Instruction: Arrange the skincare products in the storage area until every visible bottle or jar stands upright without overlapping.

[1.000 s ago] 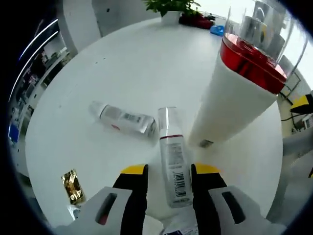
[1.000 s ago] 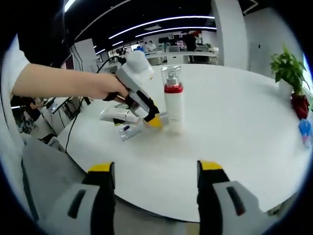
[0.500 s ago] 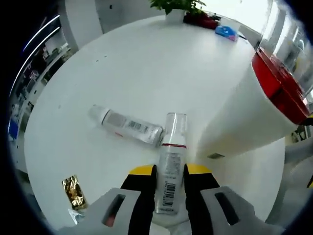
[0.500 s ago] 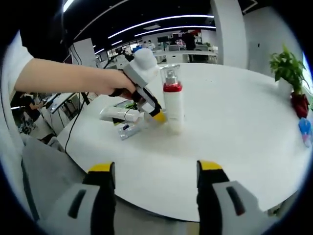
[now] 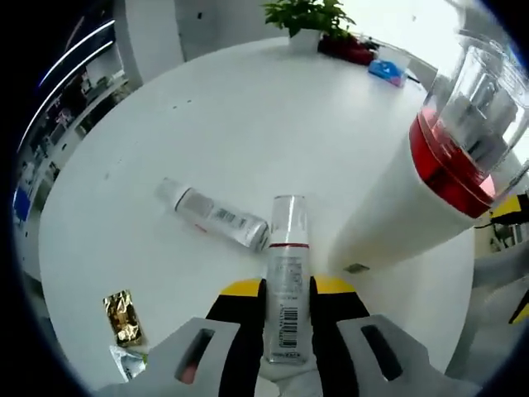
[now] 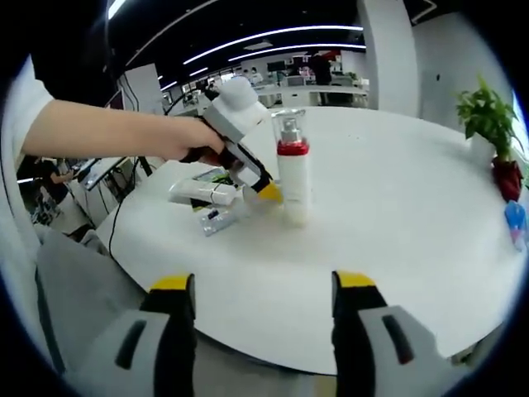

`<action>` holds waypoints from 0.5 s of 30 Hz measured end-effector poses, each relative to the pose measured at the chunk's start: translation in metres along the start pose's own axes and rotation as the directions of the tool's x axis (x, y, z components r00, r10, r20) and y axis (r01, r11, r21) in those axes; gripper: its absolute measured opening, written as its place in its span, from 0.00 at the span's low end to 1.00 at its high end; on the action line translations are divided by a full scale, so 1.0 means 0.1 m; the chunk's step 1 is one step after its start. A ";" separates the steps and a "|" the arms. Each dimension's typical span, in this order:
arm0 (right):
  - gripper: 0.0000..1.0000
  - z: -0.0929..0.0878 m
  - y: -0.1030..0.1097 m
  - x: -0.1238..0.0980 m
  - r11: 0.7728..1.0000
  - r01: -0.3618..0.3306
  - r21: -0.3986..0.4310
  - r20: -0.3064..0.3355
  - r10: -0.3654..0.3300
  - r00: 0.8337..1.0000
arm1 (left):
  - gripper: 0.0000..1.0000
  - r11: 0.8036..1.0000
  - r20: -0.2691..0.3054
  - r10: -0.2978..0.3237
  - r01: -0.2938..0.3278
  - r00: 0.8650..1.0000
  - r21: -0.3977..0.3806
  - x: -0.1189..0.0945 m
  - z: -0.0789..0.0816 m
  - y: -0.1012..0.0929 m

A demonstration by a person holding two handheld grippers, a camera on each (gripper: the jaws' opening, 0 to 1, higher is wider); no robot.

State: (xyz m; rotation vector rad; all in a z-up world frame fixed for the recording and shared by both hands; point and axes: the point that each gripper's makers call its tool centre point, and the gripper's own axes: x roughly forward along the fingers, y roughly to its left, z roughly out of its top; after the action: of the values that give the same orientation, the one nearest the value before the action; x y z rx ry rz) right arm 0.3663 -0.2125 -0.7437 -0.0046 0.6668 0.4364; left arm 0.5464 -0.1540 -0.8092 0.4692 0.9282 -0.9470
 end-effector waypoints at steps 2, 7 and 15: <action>0.67 0.00 0.00 0.00 1.000 -0.002 -0.001 -0.001 0.002 1.000 | 0.17 1.000 0.009 -0.001 0.001 1.000 -0.010 -0.03 -0.01 0.00; 0.66 0.01 0.01 0.00 1.000 -0.006 -0.002 0.003 0.006 1.000 | 0.17 0.998 0.049 -0.005 0.007 0.999 -0.055 -0.19 -0.03 -0.01; 0.65 0.03 0.05 -0.01 1.000 -0.024 0.009 0.016 0.024 1.000 | 0.17 0.988 0.122 -0.002 0.020 0.993 -0.150 -0.49 -0.13 -0.07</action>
State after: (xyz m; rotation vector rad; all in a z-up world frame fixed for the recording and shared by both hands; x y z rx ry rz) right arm 0.3657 -0.2083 -0.7398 0.0155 0.6536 0.4563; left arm 0.5216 -0.1251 -0.7752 0.2747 0.8855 -0.8975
